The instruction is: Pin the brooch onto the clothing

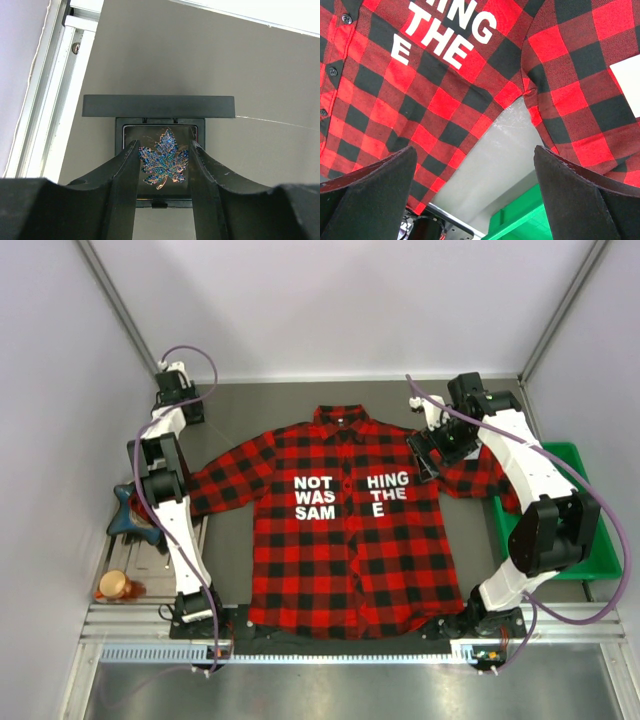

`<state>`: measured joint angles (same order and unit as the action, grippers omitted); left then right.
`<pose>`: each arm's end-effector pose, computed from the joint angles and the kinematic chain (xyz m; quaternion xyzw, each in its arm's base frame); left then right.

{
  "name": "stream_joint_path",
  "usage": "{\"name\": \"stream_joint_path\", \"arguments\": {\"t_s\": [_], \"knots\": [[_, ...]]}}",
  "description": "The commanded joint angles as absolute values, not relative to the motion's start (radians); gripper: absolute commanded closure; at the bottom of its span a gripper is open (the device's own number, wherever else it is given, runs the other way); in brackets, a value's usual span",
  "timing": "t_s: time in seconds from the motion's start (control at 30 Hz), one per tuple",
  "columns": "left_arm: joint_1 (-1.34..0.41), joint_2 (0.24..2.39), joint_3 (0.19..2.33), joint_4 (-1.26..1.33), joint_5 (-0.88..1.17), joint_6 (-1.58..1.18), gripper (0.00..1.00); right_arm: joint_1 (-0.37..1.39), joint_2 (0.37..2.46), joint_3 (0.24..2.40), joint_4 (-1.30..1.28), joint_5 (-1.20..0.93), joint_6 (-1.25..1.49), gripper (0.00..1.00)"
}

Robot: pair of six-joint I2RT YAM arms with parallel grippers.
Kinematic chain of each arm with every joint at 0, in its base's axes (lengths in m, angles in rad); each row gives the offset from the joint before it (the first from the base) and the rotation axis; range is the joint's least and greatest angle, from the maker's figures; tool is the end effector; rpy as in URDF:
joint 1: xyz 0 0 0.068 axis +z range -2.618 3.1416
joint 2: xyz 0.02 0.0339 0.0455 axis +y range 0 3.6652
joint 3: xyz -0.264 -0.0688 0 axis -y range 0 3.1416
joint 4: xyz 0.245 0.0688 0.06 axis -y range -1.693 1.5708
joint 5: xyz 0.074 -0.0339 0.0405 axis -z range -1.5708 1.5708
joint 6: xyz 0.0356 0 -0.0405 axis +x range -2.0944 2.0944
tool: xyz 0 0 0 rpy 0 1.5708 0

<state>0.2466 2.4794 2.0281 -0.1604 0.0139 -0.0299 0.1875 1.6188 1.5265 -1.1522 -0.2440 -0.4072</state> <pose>0.5476 0.1373 0.1600 -0.1191 0.8792 0.0438 0.4593 0.3098 0.0675 0.3115 -0.3058 0.9306 0.1017 0.1734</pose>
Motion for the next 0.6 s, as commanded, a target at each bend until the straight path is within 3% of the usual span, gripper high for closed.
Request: {"name": "stream_joint_path", "arguments": {"t_s": [0.0,0.57], "knots": [[0.258,2.41,1.961,-0.127,0.015,-0.017,0.65,0.184,1.614,1.559,-1.16,-0.247,-0.416,0.01],[0.258,2.257,1.825,-0.02,-0.018,0.018,0.72,0.184,1.615,1.568,-1.158,-0.261,-0.436,0.01]]}}
